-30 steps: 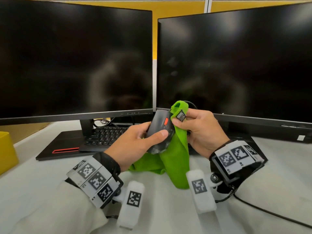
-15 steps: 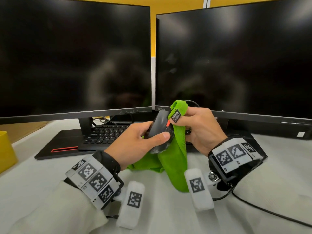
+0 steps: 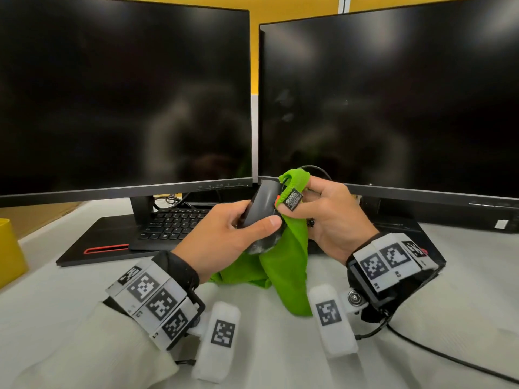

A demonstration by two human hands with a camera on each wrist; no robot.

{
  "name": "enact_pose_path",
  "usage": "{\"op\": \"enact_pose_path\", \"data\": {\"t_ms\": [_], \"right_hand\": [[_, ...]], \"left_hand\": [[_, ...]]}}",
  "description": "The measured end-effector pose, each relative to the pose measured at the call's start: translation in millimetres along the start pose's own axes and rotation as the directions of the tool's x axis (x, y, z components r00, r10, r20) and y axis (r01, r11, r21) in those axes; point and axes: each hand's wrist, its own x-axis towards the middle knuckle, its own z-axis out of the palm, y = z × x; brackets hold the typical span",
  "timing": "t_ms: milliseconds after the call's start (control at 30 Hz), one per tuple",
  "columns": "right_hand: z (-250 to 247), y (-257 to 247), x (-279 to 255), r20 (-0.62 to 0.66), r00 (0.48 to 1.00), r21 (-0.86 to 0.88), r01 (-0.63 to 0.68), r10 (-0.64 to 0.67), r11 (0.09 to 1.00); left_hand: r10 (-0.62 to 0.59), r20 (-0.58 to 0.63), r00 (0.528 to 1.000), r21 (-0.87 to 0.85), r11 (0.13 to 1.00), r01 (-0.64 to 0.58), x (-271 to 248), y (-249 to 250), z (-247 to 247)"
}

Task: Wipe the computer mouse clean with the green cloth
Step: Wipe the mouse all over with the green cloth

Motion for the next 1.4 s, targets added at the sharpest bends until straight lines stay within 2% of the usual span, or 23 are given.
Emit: {"op": "enact_pose_path", "data": {"t_ms": [133, 300, 467, 667, 867, 1267, 1400], "right_hand": [[2.4, 3.9, 0.1, -0.007, 0.999, -0.054, 0.034, -0.035, 0.998], [-0.3, 1.1, 3.9, -0.101, 0.992, -0.046, 0.069, -0.073, 0.997], [1.3, 7.8, 0.7, 0.049, 0.996, -0.033, 0.073, -0.072, 0.997], [-0.5, 6.0, 3.5, -0.052, 0.996, -0.036, 0.068, -0.07, 0.997], [-3.5, 13.2, 4.4, 0.072, 0.994, -0.07, 0.085, -0.08, 0.994], [2.3, 6.2, 3.9, -0.103, 0.993, -0.048, 0.049, -0.054, 0.998], [2.9, 10.0, 4.2, -0.114, 0.992, 0.039, 0.051, -0.046, 0.998]], "left_hand": [[0.002, 0.01, 1.0, 0.025, 1.0, -0.003, 0.7, -2.6, -1.4], [0.007, 0.042, 0.999, 0.05, 0.999, -0.009, -0.5, 0.4, -0.2], [-0.01, 0.019, 1.0, 0.002, 1.0, 0.01, 0.4, -1.7, -1.3], [-0.004, 0.053, 0.999, 0.024, 1.0, 0.003, 0.6, -5.8, 1.2], [-0.003, 0.027, 1.0, 0.011, 1.0, 0.003, 0.9, -5.9, 0.0], [0.014, 0.041, 0.999, 0.051, 0.999, -0.016, 1.1, -6.7, -0.3], [-0.008, -0.021, 1.0, -0.064, 0.998, 0.007, 2.9, -7.5, -1.9]]}}
